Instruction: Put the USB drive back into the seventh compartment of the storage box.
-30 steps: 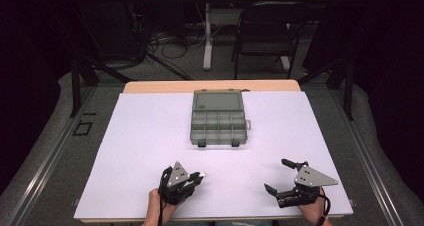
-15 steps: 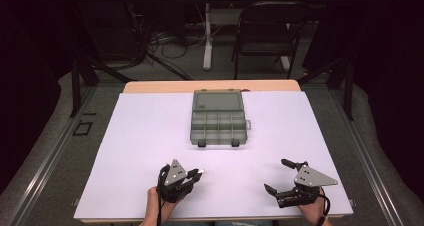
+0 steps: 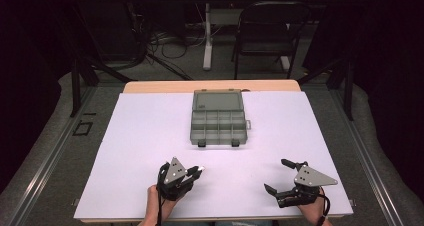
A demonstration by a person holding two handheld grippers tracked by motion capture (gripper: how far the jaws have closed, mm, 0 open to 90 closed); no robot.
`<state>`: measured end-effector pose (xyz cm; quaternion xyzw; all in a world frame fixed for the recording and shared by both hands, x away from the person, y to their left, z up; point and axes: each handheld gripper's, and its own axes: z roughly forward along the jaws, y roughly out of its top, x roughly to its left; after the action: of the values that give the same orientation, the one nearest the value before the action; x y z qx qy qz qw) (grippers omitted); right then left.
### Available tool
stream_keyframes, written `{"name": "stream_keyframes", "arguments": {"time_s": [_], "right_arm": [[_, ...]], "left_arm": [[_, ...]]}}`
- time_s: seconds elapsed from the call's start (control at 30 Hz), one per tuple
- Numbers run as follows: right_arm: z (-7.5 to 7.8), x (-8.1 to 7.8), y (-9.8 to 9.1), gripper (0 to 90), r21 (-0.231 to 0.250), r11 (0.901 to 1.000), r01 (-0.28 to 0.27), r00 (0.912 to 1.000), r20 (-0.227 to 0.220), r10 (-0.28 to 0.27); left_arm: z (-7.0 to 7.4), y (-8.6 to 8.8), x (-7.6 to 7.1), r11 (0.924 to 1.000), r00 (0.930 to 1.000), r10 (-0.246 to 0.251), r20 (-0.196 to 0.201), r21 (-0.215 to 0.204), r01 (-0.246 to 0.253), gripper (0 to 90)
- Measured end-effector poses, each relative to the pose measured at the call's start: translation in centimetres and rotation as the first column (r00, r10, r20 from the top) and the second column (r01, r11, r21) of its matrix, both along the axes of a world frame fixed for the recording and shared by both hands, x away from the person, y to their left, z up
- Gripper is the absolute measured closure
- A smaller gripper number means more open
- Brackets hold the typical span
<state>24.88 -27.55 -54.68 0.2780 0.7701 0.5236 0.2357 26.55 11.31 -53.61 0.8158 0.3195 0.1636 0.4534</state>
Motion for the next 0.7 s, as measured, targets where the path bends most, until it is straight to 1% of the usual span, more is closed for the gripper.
{"name": "stream_keyframes", "arguments": {"time_s": [0.1,0.47,0.7], "right_arm": [[0.0,0.0,0.0,0.7,0.001,1.0,0.0,1.0,0.001,0.0],[0.0,0.0,-0.1,0.8,0.0,1.0,0.001,1.0,-0.001,-0.001],[0.0,0.0,0.0,0.8,-0.003,1.0,-0.001,1.0,-0.004,0.001]], "left_arm": [[0.1,-0.1,0.1,1.0,1.0,0.006,0.003,-0.004,-0.006,78.6],[0.5,-0.1,0.7,0.9999,0.9995,0.016,0.027,0.0,-0.016,78.6],[0.6,-0.2,1.1,0.9998,0.9993,0.02,0.033,-0.01,-0.019,78.6]]}}
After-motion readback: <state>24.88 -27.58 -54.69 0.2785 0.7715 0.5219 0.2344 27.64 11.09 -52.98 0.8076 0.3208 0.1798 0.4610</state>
